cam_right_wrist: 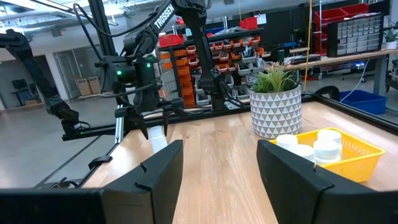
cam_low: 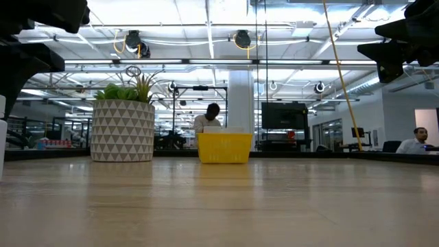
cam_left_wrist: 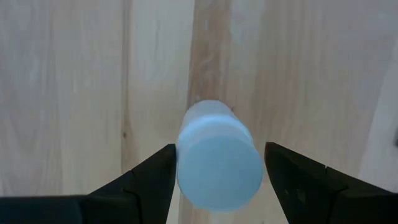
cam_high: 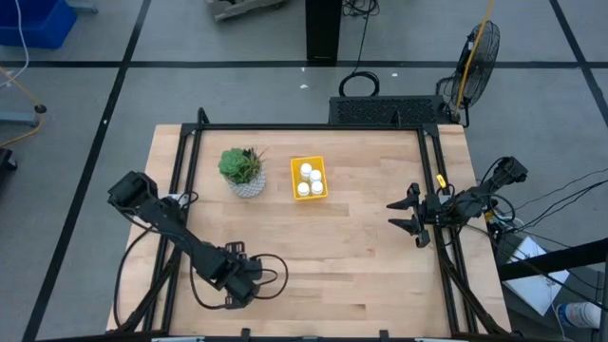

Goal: Pick and place pill bottles into a basket
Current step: Put the white pill bottle into the yellow bin

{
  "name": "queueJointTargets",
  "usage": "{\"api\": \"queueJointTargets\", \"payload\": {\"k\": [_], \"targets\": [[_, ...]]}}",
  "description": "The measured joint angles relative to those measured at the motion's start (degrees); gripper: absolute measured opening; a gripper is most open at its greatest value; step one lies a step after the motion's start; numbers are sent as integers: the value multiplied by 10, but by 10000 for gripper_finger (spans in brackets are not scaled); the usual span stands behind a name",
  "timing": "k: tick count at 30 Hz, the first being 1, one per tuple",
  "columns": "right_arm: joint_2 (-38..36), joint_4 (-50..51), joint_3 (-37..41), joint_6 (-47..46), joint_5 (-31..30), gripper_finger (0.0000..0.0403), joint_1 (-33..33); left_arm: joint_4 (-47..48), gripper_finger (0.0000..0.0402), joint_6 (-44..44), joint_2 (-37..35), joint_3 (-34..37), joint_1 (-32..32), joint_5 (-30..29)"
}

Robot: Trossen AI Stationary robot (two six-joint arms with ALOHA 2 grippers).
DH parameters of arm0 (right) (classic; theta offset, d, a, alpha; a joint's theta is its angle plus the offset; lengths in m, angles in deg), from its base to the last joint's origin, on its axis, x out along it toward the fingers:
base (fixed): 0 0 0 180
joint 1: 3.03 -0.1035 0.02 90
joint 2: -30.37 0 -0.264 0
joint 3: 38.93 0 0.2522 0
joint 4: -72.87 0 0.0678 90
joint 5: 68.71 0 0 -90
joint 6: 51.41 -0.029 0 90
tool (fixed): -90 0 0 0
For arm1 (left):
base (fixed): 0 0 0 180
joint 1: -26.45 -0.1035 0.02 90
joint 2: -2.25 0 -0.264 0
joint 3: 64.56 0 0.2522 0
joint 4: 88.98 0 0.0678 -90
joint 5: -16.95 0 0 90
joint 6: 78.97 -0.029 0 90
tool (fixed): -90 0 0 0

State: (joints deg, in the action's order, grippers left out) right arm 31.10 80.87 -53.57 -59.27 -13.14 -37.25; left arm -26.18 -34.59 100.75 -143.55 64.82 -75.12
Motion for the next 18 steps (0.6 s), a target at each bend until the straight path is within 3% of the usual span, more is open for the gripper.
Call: {"api": "queueJointTargets", "payload": {"k": [18], "targets": [[0, 0, 0, 0, 0, 196, 0, 0, 249, -7, 0, 0, -19, 4]]}}
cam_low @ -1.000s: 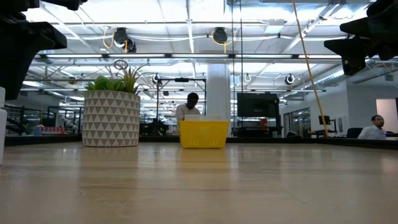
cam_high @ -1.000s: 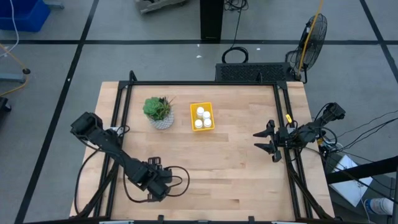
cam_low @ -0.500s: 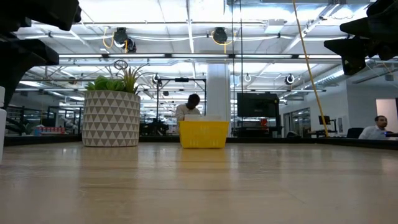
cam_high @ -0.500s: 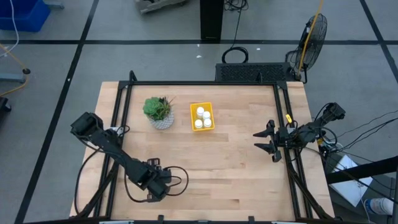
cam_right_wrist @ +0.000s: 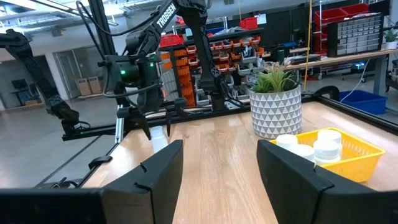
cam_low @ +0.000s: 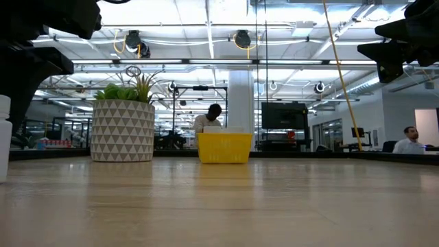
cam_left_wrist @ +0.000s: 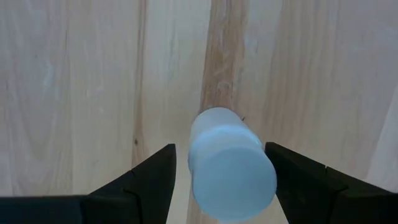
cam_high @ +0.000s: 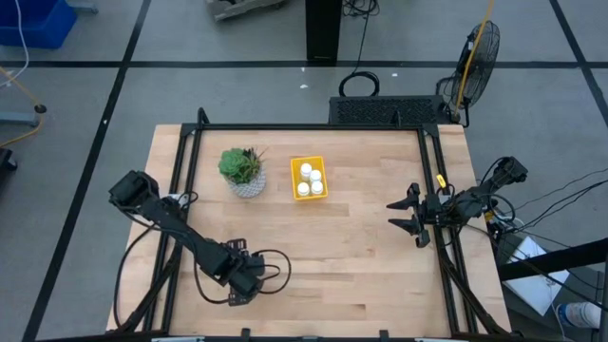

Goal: Pick and place pill bottles into a basket
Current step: Put the white pill bottle into the yellow bin

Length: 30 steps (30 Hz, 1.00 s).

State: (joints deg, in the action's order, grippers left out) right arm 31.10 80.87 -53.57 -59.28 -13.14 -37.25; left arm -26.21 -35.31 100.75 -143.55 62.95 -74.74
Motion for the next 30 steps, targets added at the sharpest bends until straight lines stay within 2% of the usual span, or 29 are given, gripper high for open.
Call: {"api": "queueJointTargets", "payload": {"k": [3, 8, 21, 30], "targets": [[0, 0, 0, 0, 0, 196, 0, -1, 230, -3, 0, 0, -2, 3], [0, 0, 0, 0, 0, 196, 0, -16, 169, -19, -1, -1, -4, 11], [0, 0, 0, 0, 0, 196, 0, -7, 164, -53, -1, -26, -42, 49], [0, 0, 0, 0, 0, 196, 0, 94, 164, -126, 0, -115, -98, 51]]}}
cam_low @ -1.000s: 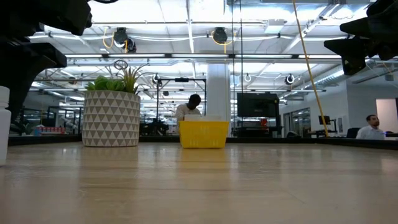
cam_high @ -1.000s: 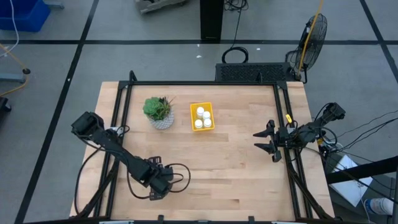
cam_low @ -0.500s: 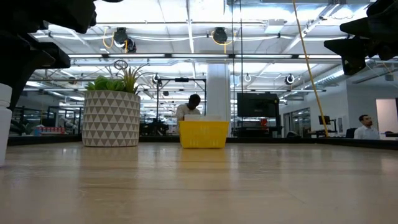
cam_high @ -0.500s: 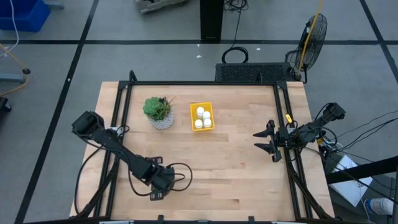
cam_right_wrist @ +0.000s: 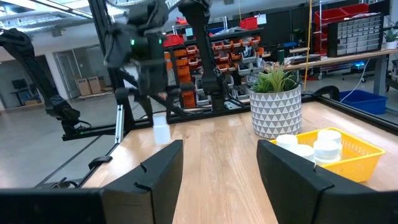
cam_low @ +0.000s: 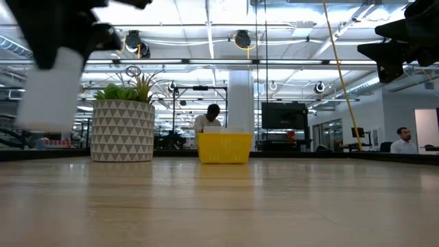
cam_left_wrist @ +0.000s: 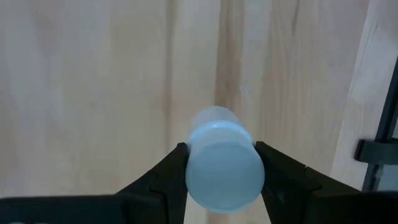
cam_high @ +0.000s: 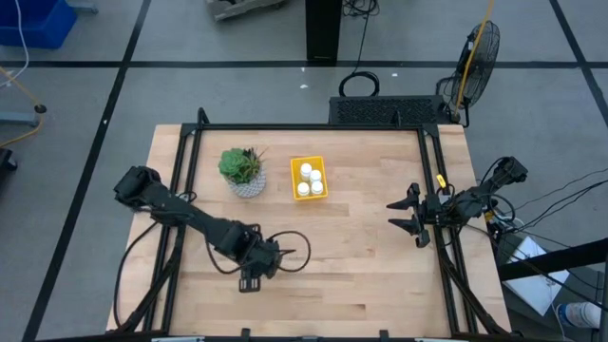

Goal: Pick and place pill bottles into a basket
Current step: Put the white pill bottle into the yellow bin

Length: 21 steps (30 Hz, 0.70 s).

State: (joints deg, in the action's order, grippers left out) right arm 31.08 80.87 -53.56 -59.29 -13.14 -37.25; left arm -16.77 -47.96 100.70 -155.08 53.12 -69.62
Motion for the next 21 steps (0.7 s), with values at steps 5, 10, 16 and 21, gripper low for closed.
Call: {"api": "queueJointTargets", "payload": {"k": [5, 10, 16, 21], "targets": [[0, 0, 0, 0, 0, 196, 0, 69, 164, -49, 0, -71, -38, -20], [0, 0, 0, 0, 0, 196, 0, 132, 164, -109, 0, -144, -89, -49], [0, 0, 0, 0, 0, 196, 0, 180, 164, -190, 0, -210, -175, -51], [0, 0, 0, 0, 0, 196, 0, 215, 164, -259, 0, -251, -259, -50]]}}
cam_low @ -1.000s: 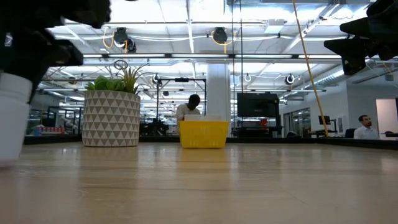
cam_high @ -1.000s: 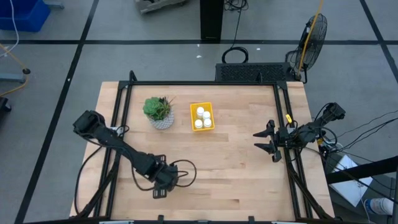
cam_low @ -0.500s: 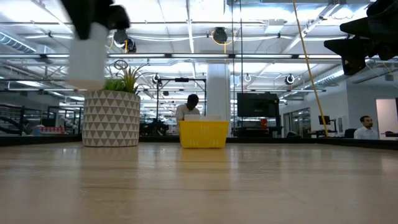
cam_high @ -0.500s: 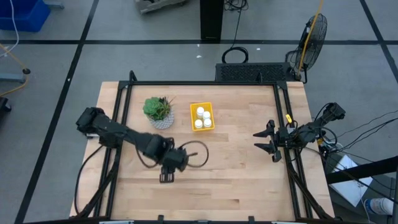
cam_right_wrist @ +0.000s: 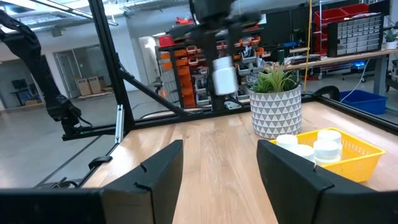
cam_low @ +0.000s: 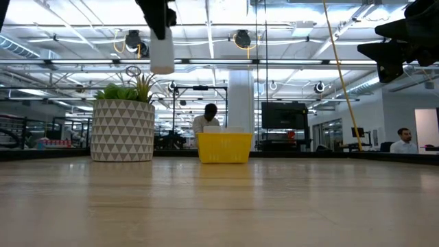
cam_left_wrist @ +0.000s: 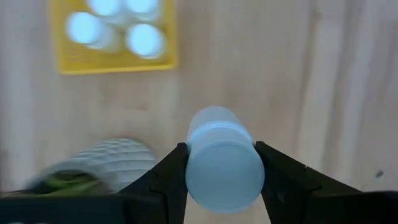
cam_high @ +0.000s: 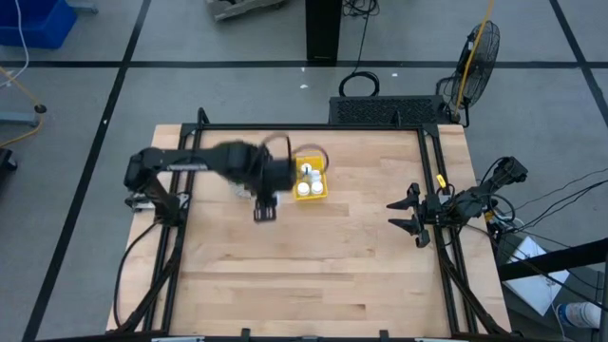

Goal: Pick and place pill bottles into a basket
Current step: Put the white pill bottle into the yellow bin

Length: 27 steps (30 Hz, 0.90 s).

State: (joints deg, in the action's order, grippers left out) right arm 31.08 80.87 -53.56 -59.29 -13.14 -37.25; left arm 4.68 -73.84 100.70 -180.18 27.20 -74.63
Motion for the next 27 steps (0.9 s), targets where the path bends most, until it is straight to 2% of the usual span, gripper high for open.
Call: {"api": "queueJointTargets", "payload": {"k": [6, 11, 27], "targets": [[0, 0, 0, 0, 0, 196, 0, 8, 164, -76, 0, -32, -104, 13], [0, 0, 0, 0, 0, 196, 0, 14, 164, -123, 12, -42, -164, 21], [0, 0, 0, 0, 0, 196, 0, -2, 164, -230, 177, -127, -240, 41]]}}
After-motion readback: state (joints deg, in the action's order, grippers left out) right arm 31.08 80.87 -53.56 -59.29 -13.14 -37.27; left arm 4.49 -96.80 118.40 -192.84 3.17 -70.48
